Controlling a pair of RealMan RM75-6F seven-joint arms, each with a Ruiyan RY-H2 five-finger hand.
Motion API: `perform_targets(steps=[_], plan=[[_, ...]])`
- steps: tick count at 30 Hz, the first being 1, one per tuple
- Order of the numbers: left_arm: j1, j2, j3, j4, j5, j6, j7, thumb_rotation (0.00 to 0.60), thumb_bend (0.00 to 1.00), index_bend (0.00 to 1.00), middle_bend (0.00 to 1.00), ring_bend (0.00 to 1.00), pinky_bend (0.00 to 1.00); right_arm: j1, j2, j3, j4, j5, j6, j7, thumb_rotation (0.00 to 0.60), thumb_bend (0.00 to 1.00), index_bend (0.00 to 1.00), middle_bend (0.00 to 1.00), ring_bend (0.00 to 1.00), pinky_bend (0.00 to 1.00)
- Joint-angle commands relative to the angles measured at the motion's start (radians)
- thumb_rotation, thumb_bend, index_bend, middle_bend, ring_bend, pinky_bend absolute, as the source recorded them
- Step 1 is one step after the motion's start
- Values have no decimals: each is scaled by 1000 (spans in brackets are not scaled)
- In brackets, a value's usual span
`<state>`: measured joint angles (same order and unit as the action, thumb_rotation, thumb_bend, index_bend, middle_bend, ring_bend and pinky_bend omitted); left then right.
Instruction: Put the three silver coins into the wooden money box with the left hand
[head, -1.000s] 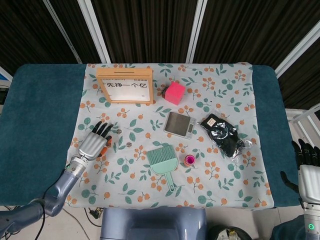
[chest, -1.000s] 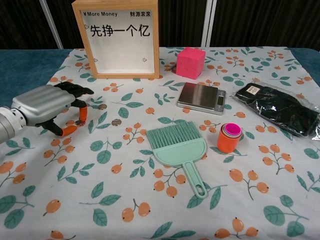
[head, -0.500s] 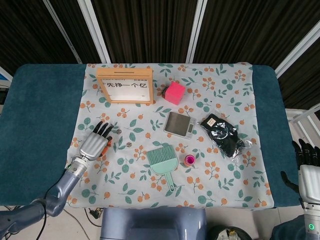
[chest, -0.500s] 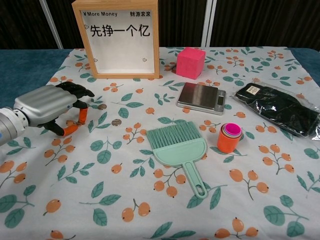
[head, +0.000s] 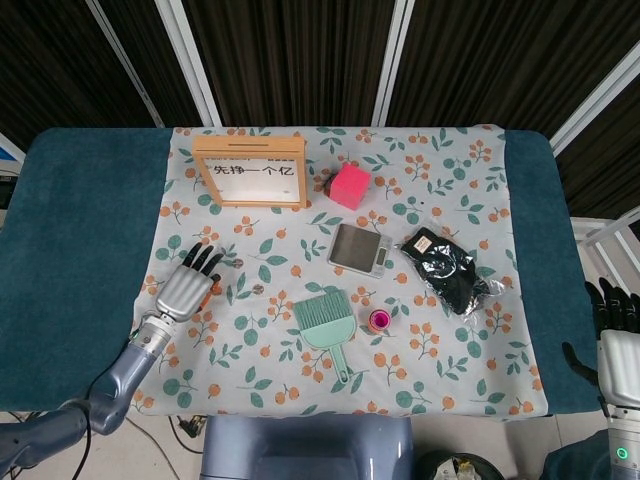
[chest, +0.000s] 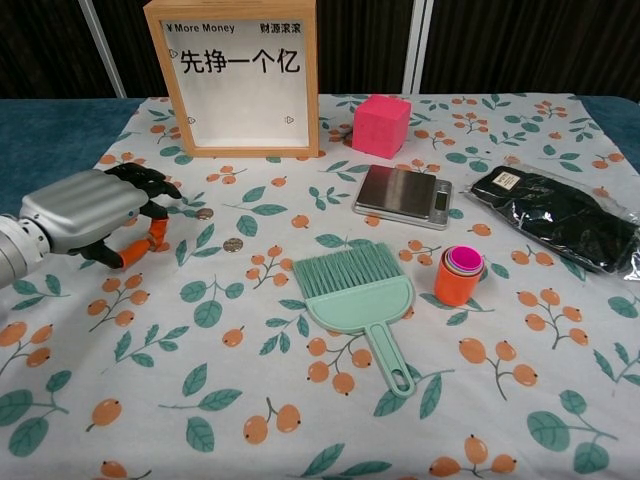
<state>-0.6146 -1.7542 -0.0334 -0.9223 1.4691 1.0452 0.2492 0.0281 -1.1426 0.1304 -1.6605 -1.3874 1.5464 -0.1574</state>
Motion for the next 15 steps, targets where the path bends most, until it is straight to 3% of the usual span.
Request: perform_targets(steps=[1, 15], plan=[[3, 8, 2, -9, 2, 5, 15, 600, 542, 656, 139, 0, 0, 1, 0, -1, -1, -1, -2, -2, 600, 358, 27, 20, 23, 0], [9, 44, -34, -52, 12, 89, -9, 600, 542, 679, 144, 0, 0, 0, 0, -1, -1, 0, -2, -3, 600, 358, 27, 21, 23, 0]])
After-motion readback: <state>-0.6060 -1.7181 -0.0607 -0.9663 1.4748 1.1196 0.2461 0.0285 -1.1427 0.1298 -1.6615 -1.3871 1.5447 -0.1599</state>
